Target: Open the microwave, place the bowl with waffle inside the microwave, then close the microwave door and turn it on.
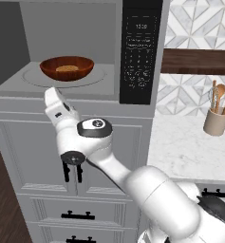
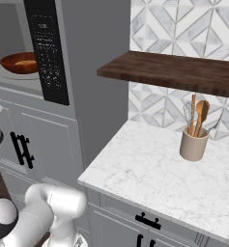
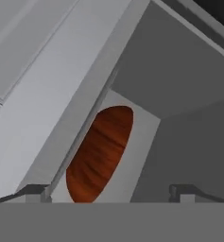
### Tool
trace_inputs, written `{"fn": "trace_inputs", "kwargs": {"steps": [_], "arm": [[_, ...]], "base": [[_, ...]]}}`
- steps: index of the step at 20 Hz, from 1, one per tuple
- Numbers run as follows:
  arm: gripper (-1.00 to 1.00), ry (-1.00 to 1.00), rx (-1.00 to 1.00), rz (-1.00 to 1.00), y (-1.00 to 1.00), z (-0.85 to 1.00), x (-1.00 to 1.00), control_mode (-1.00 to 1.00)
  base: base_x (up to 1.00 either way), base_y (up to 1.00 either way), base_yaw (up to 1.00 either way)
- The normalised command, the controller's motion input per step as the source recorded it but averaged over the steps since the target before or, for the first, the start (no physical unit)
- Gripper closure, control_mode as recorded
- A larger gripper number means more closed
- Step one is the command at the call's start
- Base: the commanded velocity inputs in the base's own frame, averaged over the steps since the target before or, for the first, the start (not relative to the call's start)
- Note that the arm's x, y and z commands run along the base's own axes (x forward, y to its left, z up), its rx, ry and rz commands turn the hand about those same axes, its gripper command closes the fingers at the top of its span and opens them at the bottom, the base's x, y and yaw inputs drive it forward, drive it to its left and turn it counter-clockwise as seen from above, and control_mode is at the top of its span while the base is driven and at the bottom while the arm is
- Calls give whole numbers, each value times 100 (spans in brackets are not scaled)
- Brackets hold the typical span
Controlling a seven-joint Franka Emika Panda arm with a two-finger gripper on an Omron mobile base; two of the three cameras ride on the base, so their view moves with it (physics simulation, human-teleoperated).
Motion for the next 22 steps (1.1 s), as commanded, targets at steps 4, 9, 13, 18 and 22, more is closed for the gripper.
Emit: {"fn": "trace_inputs", "kwargs": {"steps": [4,9,13,18,22], "arm": [[-100,-2,-13,0,16,-21,-29,-100],[-100,0,-21,-5,52,-19,-9,-100],[-100,0,-26,-13,97,-31,-9,-100],[-100,-3,-18,-7,52,-41,0,-100],[-100,-15,-7,-3,26,-36,0,-100]], "base": [[0,0,0],[0,0,0],[0,0,0],[0,0,0],[0,0,0]]}}
